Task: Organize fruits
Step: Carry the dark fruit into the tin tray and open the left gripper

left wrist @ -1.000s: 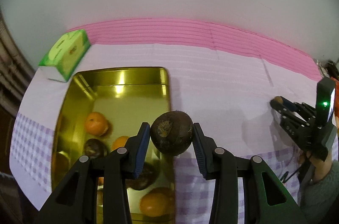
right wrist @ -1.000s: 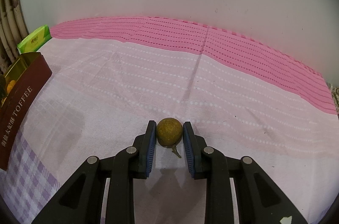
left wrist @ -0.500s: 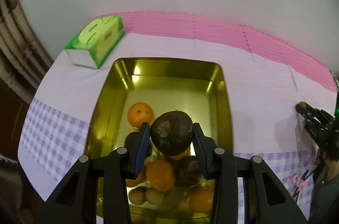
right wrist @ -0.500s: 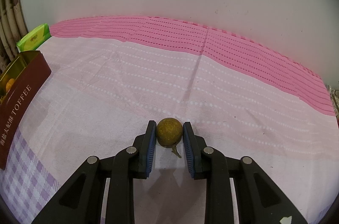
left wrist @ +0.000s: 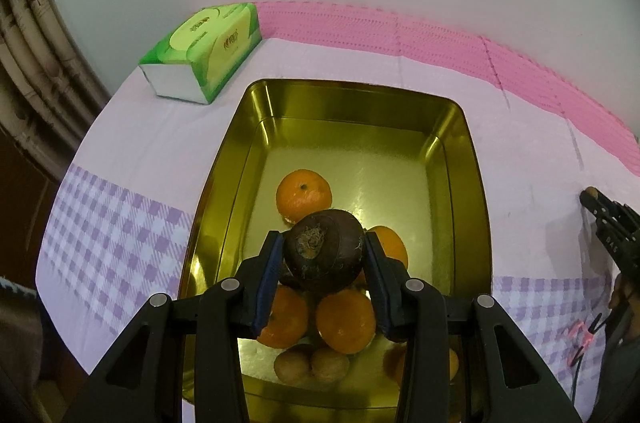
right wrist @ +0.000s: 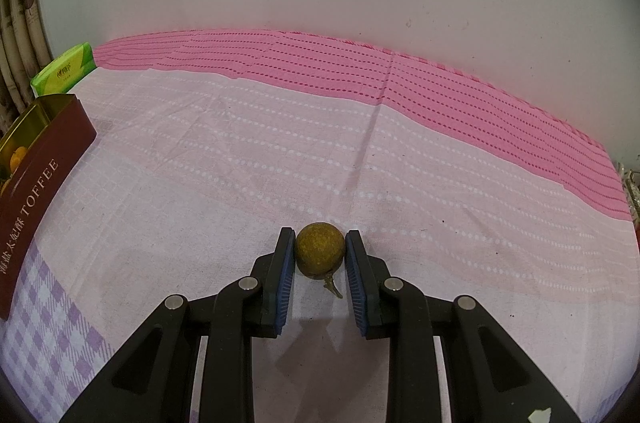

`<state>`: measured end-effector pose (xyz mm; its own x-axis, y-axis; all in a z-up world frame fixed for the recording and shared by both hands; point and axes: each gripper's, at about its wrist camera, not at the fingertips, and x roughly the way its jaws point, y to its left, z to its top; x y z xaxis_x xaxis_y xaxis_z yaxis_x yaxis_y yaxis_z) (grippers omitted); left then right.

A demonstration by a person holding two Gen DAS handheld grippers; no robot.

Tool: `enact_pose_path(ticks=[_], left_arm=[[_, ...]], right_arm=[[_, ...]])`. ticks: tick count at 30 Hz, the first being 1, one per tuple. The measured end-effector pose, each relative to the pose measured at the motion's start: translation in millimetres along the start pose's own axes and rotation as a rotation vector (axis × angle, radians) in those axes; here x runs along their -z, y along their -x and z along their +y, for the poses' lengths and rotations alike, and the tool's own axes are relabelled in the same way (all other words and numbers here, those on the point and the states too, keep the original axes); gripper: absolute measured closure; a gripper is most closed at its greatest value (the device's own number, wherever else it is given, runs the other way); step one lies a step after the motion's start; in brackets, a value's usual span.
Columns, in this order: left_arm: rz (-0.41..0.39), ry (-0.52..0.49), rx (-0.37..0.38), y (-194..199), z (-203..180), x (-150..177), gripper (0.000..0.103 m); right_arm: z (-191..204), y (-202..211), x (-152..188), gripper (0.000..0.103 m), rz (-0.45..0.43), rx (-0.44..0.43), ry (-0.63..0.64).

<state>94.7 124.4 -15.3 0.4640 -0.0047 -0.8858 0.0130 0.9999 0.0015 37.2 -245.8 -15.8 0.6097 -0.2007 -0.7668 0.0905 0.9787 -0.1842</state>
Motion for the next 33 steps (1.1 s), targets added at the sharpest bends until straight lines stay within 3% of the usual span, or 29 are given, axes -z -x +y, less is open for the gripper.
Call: enact_pose_path(ticks=[33], left_arm=[[0.039,-0.016,-0.008,-10.5,-0.1,6.9,0.061]], right_arm=[[0.9,0.0,0.3,0.079,0.0,0.004,0.002]])
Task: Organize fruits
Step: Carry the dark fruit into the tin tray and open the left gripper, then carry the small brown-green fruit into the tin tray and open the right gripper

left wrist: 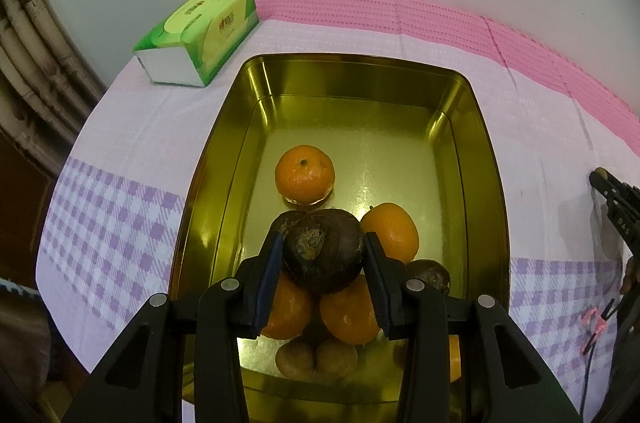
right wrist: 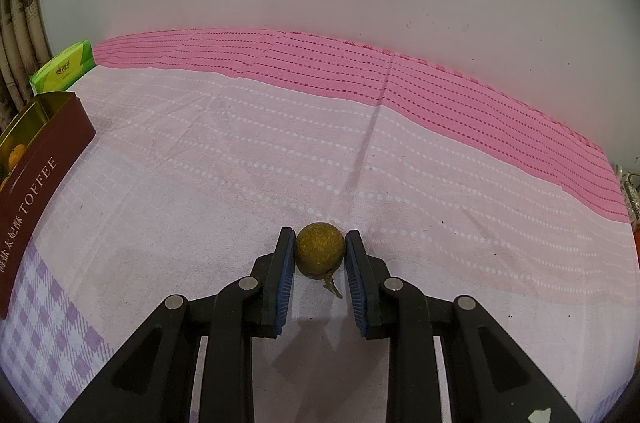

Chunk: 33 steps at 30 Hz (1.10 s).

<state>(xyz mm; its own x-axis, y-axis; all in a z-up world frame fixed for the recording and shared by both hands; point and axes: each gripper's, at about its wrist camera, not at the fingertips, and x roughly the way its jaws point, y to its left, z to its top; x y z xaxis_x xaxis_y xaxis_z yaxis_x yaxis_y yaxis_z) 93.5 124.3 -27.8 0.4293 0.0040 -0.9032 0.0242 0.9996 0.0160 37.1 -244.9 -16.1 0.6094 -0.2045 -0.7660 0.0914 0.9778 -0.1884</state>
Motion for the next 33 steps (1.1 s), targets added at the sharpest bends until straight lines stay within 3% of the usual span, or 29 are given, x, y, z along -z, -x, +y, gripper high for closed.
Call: enact_pose_path(ticks=[18,33], left_arm=[[-0.084,0.003,0.017,33.5,4.0,0.8,0.051],[-0.161,0.032,-0.065,63.9,31.0,19.1,0.042]], right_arm=[[0.1,0.3,-0.5,0.079,0.0,0.009,0.007],[1.0,0.4,-0.7,0.079,-0.001,0.005,0.006]])
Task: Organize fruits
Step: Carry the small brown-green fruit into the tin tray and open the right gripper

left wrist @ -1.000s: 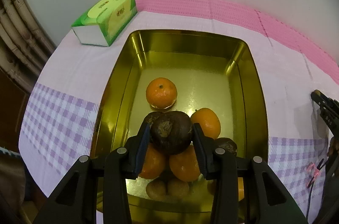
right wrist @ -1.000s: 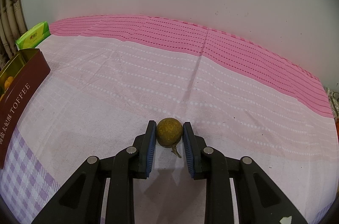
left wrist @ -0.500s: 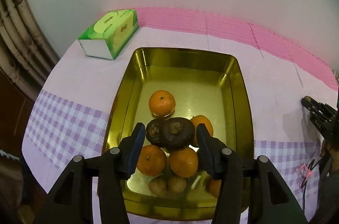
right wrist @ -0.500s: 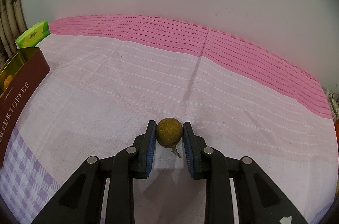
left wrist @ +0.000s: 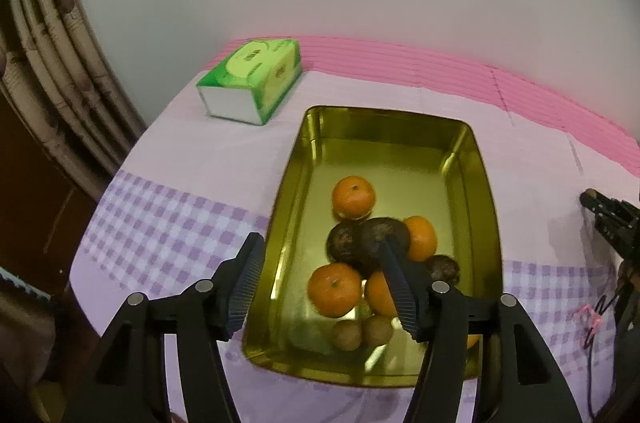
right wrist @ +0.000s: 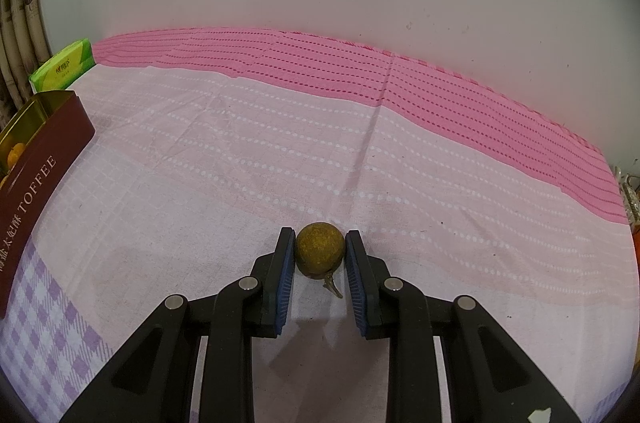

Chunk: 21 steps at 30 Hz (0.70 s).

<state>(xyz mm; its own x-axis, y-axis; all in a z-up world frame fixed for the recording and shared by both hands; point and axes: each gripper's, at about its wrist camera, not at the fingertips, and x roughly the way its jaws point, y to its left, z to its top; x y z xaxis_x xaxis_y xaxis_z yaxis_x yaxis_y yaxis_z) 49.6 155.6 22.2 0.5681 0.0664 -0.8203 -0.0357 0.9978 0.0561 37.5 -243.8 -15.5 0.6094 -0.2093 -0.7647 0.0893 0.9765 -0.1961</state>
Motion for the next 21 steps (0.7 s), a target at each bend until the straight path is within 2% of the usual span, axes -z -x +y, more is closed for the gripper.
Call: enact_pose_path(ticks=[6,12,21], left_arm=[[0.003,0.04,-0.005,3.3,12.3,6.2,0.039],[0.004,0.058,-0.017,0.8,17.3,7.4,0.032],[0.039,0.074,-0.009,-8.1,20.4,12.9,0.032]], right_arm=[[-0.9,-0.6,0.5,0.08,-0.001,0.005,0.005],[-1.2,-1.7,0.9,0.08,0.0,0.011,-0.004],[2.9,-1.8,-3.1,0.08,0.018,0.037,0.0]])
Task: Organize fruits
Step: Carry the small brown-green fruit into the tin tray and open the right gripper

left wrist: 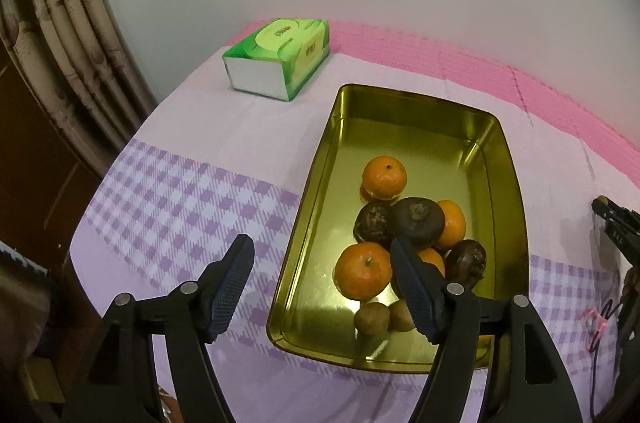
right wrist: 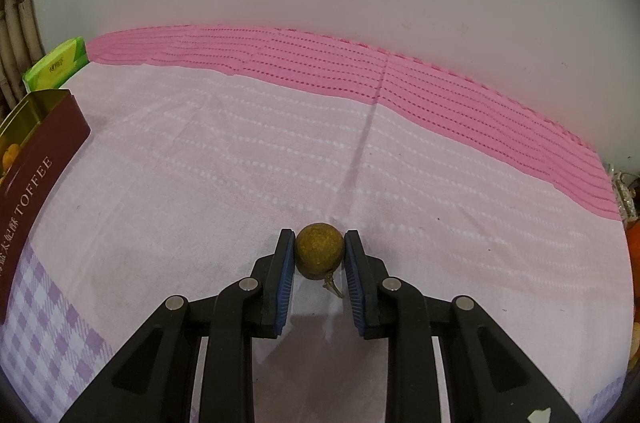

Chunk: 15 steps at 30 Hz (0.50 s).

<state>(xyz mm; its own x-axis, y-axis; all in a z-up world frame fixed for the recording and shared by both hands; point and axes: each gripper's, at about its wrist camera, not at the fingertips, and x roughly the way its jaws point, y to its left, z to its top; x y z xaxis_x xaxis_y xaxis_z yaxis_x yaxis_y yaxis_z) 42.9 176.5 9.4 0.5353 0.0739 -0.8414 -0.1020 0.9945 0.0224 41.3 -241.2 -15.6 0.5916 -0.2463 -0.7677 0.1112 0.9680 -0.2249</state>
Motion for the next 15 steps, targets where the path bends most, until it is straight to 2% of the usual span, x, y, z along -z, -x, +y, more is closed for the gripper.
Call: enact_pose_path(ticks=[9,15], left_arm=[[0.014,0.024,0.011,-2.5,4.9,0.7,0.032],[0.014,0.026,0.016,-2.2,5.3,0.6,0.032]], right_arm=[[10.5,14.8,-5.4,0.08,-0.015,-0.021,0.011],[32.1,32.3,-13.1,0.08,-0.038,-0.073,0.039]])
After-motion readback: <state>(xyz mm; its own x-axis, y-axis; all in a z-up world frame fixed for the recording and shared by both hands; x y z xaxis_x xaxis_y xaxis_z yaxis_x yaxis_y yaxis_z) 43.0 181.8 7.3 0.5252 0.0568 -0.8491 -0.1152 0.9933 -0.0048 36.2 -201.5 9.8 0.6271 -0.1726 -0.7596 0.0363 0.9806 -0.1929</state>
